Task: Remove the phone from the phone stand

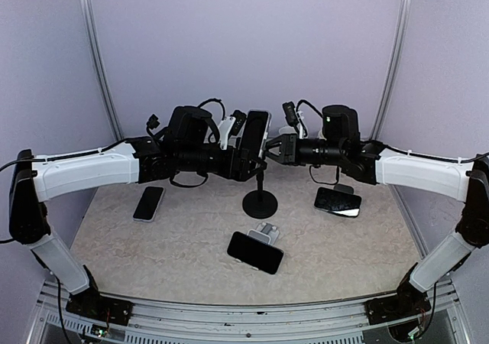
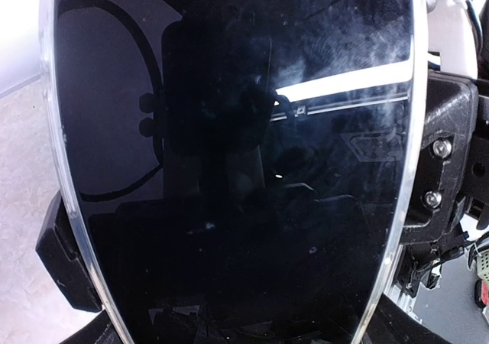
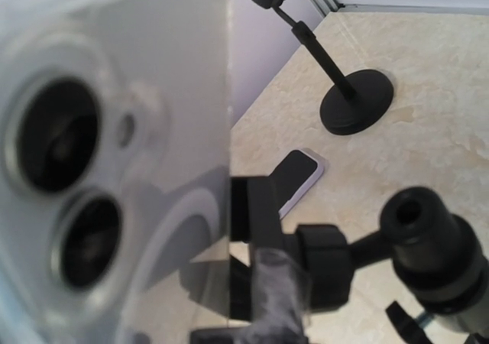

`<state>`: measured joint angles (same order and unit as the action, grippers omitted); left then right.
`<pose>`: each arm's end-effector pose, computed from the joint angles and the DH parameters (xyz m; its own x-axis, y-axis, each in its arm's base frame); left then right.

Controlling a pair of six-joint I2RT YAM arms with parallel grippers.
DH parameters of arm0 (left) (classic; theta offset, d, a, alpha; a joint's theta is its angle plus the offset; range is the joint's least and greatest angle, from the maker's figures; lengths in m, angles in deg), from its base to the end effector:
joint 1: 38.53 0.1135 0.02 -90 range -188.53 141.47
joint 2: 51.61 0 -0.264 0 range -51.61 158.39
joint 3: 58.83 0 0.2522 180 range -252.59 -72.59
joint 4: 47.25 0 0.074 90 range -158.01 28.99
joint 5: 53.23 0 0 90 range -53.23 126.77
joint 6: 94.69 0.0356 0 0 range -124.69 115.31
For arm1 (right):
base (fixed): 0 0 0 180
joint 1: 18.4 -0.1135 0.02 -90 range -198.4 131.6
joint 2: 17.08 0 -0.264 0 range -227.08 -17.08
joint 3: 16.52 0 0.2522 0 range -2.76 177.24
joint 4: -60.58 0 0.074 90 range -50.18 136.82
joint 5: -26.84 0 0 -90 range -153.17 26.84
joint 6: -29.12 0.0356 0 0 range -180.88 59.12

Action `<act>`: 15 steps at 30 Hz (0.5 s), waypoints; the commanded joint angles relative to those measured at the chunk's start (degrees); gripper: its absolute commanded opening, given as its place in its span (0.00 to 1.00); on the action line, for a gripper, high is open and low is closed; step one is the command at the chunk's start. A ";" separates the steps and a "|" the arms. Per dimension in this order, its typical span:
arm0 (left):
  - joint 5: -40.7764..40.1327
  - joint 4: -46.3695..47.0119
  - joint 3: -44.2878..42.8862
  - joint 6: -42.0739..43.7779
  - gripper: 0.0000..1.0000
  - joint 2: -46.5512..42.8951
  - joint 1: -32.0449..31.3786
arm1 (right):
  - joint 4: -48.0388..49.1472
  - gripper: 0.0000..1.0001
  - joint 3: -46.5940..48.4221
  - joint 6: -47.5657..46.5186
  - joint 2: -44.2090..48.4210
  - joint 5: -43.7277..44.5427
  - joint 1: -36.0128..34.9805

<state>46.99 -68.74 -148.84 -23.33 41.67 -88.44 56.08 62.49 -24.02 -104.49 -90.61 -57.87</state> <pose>0.2437 -0.2993 0.3170 -0.5294 0.1404 -0.8367 0.7255 0.5861 -0.3607 0.2679 0.2418 0.3168 -0.6843 0.1260 -0.7182 -0.6255 0.4047 0.6671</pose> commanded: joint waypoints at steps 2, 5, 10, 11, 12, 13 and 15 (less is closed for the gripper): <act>-0.92 4.67 -0.78 1.02 0.42 -4.28 -0.48 | 1.66 0.00 -0.44 -2.33 2.01 0.04 0.52; -3.20 3.57 -0.57 2.07 0.42 -6.37 -1.34 | 2.89 0.00 -1.42 -3.50 1.94 0.32 1.14; -1.90 4.82 1.69 2.94 0.43 -10.08 -3.06 | 4.91 0.00 -2.05 -3.49 1.06 -0.99 2.42; -0.66 5.81 2.24 2.62 0.43 -10.57 -3.16 | 5.04 0.00 -1.86 -3.54 0.69 -1.22 2.58; 0.77 6.48 2.81 2.37 0.43 -10.97 -3.25 | 5.25 0.00 -1.64 -3.55 0.36 -1.45 2.67; 1.27 6.77 3.22 2.19 0.43 -11.30 -3.33 | 5.43 0.00 -1.50 -3.49 0.06 -1.78 2.78; 0.55 7.40 4.13 1.52 0.43 -12.21 -3.29 | 6.20 0.00 -1.18 -3.30 -0.45 -2.27 3.02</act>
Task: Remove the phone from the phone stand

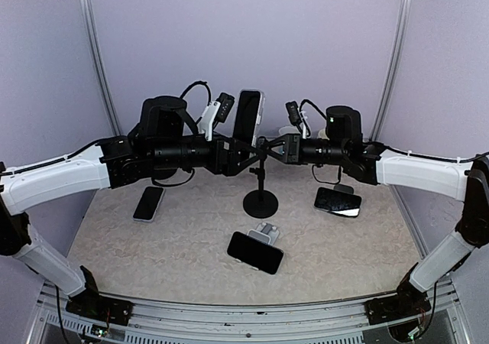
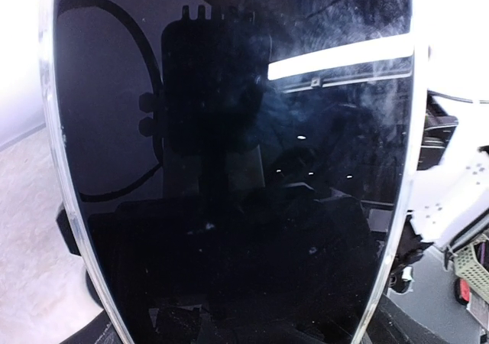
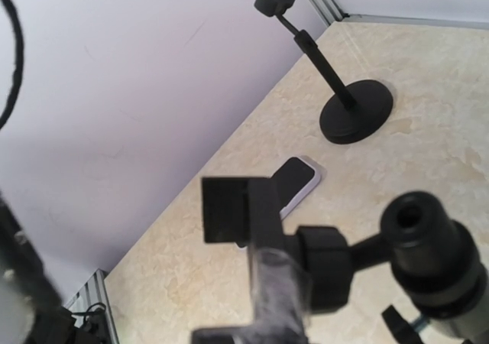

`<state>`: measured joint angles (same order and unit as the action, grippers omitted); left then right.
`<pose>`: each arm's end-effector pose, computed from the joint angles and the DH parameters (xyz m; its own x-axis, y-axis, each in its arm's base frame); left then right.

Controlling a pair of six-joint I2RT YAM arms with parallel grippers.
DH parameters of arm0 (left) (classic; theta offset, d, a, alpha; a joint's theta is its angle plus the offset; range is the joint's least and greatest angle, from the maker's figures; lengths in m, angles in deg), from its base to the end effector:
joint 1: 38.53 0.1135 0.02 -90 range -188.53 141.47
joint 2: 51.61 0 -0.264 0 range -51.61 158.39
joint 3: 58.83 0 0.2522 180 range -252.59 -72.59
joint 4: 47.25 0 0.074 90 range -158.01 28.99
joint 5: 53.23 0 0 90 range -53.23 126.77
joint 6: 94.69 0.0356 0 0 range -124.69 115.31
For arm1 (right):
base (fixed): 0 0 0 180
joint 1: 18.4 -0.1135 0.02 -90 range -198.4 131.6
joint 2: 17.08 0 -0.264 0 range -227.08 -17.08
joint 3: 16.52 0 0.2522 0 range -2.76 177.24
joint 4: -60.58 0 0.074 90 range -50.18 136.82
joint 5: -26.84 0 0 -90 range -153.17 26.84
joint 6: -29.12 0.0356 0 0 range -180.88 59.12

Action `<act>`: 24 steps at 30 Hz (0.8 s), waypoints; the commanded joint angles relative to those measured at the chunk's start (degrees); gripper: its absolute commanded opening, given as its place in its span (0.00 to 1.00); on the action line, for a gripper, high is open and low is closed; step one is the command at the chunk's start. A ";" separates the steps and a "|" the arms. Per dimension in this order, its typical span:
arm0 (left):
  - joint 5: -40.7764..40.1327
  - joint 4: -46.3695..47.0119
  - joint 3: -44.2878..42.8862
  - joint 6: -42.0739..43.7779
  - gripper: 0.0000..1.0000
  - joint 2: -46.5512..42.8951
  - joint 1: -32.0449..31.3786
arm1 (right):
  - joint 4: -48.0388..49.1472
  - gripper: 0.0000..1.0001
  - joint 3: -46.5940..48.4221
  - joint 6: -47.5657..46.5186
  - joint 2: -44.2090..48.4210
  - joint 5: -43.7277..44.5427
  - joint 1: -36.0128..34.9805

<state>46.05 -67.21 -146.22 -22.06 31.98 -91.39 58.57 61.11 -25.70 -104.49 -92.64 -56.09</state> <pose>0.2049 -0.2801 0.3622 -0.4232 0.0707 -0.9033 0.7899 0.5171 -0.3296 0.2737 0.2336 0.3129 -0.6584 0.1251 -0.7422 -0.6534 0.3943 0.6462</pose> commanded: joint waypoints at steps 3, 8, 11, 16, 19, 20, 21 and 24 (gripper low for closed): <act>-1.53 6.42 4.00 -1.05 0.44 -4.93 0.58 | 5.06 0.00 1.56 -1.08 -1.41 -1.52 1.71; -6.61 7.59 11.11 -3.40 0.43 -11.53 3.92 | 7.23 0.00 6.21 -0.42 -4.30 -4.00 1.83; -7.80 7.57 14.78 -5.31 0.43 -14.65 6.07 | 8.50 0.00 10.33 0.26 -7.05 -5.59 1.83; -11.39 6.77 20.16 -6.46 0.43 -19.10 7.90 | 10.31 0.00 16.94 1.85 -12.51 -7.82 1.83; -13.22 6.36 23.04 -7.49 0.43 -21.31 8.98 | 11.19 0.00 21.40 2.70 -16.83 -9.01 1.83; -13.67 6.29 23.95 -7.76 0.43 -22.08 9.26 | 11.40 0.00 22.96 3.01 -18.36 -9.31 1.83; -14.04 6.21 24.73 -8.06 0.43 -22.72 9.53 | 11.56 0.00 24.74 3.23 -19.69 -9.61 1.84; -15.07 5.56 26.42 -8.38 0.43 -24.34 9.96 | 11.72 0.00 31.17 4.06 -24.55 -10.35 1.75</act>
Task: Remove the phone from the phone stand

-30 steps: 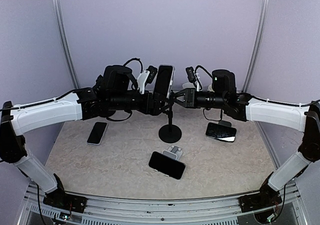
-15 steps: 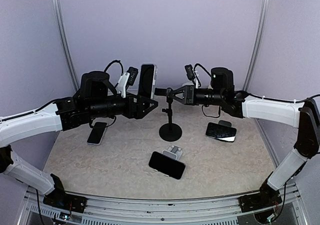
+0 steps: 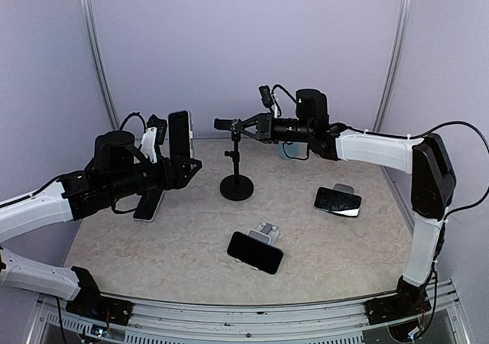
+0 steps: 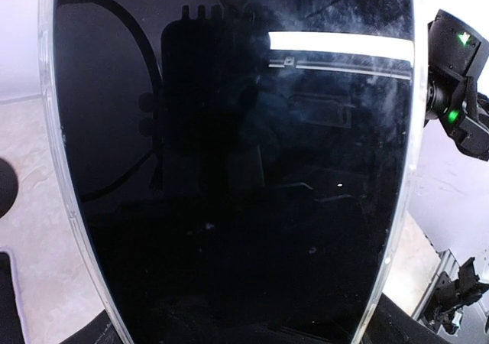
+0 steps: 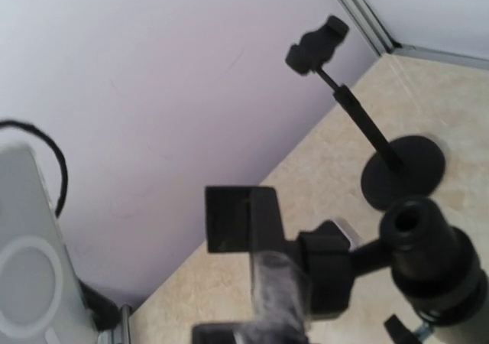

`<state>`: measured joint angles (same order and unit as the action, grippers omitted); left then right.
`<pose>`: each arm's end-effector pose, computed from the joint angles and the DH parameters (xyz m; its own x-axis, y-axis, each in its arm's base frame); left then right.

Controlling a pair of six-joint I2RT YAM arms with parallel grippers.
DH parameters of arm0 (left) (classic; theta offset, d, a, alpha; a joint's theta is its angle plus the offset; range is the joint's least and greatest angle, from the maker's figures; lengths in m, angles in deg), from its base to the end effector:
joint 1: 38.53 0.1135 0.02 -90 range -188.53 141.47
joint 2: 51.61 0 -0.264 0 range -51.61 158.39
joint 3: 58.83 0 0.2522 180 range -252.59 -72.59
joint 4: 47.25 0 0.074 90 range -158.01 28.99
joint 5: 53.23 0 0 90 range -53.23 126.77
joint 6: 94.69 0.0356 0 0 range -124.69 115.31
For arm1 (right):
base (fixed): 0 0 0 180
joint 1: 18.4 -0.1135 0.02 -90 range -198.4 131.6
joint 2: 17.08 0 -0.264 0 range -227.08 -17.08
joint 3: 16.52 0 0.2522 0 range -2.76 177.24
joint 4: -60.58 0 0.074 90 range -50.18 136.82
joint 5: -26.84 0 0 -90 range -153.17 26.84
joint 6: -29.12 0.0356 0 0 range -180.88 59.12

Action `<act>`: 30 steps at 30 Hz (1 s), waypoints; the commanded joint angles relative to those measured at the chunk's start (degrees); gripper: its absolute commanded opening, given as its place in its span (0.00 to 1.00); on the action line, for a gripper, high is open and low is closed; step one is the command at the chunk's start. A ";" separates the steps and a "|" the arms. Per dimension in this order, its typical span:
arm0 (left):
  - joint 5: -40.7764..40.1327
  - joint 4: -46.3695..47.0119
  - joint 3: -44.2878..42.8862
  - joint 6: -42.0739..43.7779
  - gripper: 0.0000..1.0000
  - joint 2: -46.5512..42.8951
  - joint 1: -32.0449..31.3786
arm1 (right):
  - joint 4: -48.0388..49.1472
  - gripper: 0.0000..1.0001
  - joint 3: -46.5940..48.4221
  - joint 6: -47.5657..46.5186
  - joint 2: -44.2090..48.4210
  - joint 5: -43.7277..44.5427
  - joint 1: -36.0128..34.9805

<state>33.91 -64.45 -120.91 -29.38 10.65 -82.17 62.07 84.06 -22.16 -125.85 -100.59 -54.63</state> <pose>0.1849 -0.1739 0.3136 -0.4699 -0.1283 -0.8733 0.5046 0.7727 -0.3851 0.3552 0.2870 0.3156 -0.6716 0.1237 -0.7305 -0.6872 0.2645 0.6766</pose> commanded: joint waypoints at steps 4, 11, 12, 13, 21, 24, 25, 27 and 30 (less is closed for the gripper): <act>-5.81 0.65 1.94 -1.06 0.43 -4.32 0.90 | 6.87 0.00 16.63 1.23 -9.55 -2.93 0.28; -6.85 -0.60 3.43 -1.24 0.43 -6.41 1.79 | 3.48 0.00 29.77 1.93 -18.73 -3.13 0.19; -7.15 -0.68 3.67 -1.28 0.43 -6.63 1.88 | 3.05 0.00 31.56 1.89 -19.89 -3.09 0.19; -7.23 -0.76 3.89 -1.32 0.43 -6.81 1.93 | 2.57 0.00 33.68 1.77 -21.52 -3.09 0.12; -7.13 -0.61 5.11 -1.16 0.43 -7.72 2.55 | -0.60 0.00 43.29 0.31 -28.86 -2.46 0.02; -7.08 -0.83 5.21 -0.82 0.43 -7.92 2.89 | -1.11 0.00 44.69 -0.26 -30.15 -1.72 -0.07; -7.09 -0.97 5.18 -0.66 0.43 -8.01 3.06 | -1.76 0.00 45.44 -0.57 -30.67 -1.42 -0.07; -6.79 -1.31 5.08 -0.53 0.43 -8.03 3.56 | -2.62 0.00 46.71 -0.87 -31.55 -1.10 -0.07; -6.78 -2.06 4.75 -0.30 0.43 -7.92 4.35 | -3.21 0.00 46.96 -0.48 -32.22 -0.42 -0.07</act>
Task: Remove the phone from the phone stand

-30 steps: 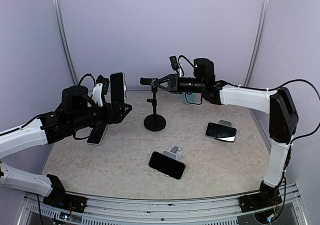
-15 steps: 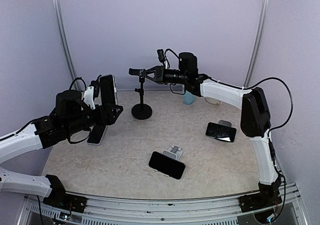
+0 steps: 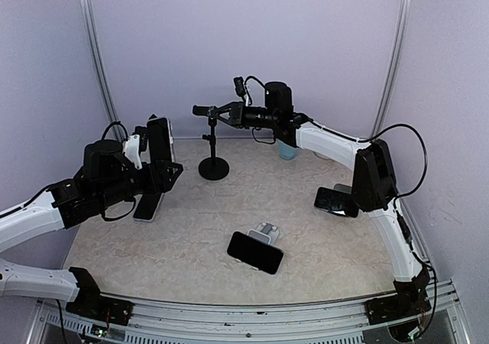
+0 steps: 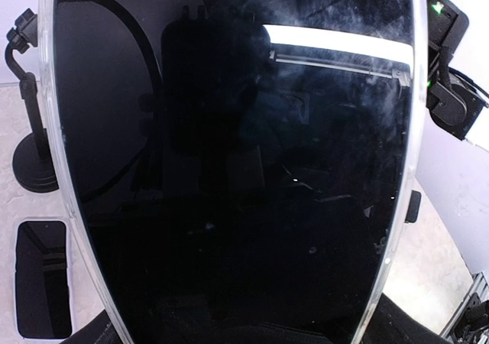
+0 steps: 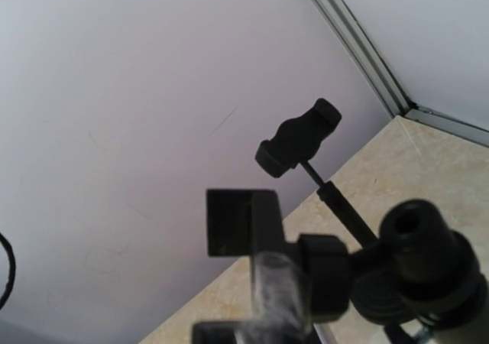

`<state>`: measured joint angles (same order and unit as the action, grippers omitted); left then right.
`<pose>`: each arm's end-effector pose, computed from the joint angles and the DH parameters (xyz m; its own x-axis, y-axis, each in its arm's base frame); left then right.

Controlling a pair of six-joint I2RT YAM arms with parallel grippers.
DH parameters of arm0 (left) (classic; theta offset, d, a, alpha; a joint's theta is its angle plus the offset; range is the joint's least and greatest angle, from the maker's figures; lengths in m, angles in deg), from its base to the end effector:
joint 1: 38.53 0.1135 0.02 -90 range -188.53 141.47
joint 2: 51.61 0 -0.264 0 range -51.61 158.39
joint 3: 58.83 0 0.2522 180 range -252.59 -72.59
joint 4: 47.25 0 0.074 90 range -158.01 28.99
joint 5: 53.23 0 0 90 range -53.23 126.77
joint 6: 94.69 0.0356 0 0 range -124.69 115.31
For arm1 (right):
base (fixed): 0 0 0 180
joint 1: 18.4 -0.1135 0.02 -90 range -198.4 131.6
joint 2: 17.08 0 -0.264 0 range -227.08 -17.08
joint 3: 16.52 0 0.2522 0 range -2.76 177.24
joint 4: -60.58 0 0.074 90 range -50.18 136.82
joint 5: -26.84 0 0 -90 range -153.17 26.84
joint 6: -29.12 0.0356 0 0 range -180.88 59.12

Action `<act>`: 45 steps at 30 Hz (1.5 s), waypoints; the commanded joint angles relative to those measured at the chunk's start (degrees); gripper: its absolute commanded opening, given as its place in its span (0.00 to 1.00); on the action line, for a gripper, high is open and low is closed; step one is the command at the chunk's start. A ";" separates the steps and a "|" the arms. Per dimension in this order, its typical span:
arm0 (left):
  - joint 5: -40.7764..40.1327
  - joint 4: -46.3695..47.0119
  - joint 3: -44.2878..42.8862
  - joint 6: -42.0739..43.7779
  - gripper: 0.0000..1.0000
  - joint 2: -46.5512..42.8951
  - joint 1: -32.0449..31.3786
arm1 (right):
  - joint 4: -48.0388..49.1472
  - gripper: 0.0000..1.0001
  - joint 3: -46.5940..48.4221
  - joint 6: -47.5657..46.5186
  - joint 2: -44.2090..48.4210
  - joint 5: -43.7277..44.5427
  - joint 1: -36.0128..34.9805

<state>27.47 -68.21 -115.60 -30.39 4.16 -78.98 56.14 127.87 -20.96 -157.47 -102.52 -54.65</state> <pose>0.1759 -0.1424 0.2989 -0.4616 -0.1688 -0.8709 0.3601 0.8615 -0.3579 0.4516 0.3591 0.2986 -0.6263 0.1560 -0.7638 -0.7389 0.1935 0.6454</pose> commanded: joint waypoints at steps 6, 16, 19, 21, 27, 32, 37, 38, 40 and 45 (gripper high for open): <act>-0.51 0.65 -0.93 1.05 0.43 -1.28 1.99 | 2.97 0.32 2.28 -0.24 -0.75 1.96 -0.05; -0.14 0.10 -1.06 1.21 0.43 -0.65 2.01 | 2.45 0.57 1.98 -0.34 0.14 2.32 -0.05; -0.27 -1.19 -1.60 1.43 0.43 0.05 1.90 | 2.90 0.59 0.09 -0.73 1.51 2.18 -0.05; -0.50 -1.77 -1.73 1.07 0.43 0.34 1.82 | 3.63 0.61 -2.02 -1.12 2.94 2.18 -0.05; -0.77 -2.93 -1.77 -0.55 0.43 1.41 0.67 | 4.75 0.79 -8.96 -3.57 8.54 1.68 0.03; -1.51 -5.26 -3.00 -1.55 0.44 4.01 -0.40 | 6.05 0.95 -17.64 -5.86 14.42 1.85 0.20; -2.30 -7.60 -5.15 -2.48 0.44 7.70 -1.25 | 6.58 1.00 -26.63 -8.59 20.97 2.56 0.60; -2.20 -7.99 -5.58 -2.70 0.44 8.44 -1.34 | 6.52 1.00 -28.55 -9.12 22.43 2.77 0.65; -1.98 -8.63 -6.49 -3.13 0.44 10.30 -1.47 | 6.60 1.00 -32.66 -10.59 25.40 3.57 0.74; -1.72 -11.05 -9.59 -3.43 0.46 17.42 -2.19 | 7.45 1.00 -44.19 -13.13 33.68 5.20 1.16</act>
<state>26.77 -79.47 -121.19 -33.21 17.80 -80.31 61.91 90.43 -30.71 -129.98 -99.02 -54.39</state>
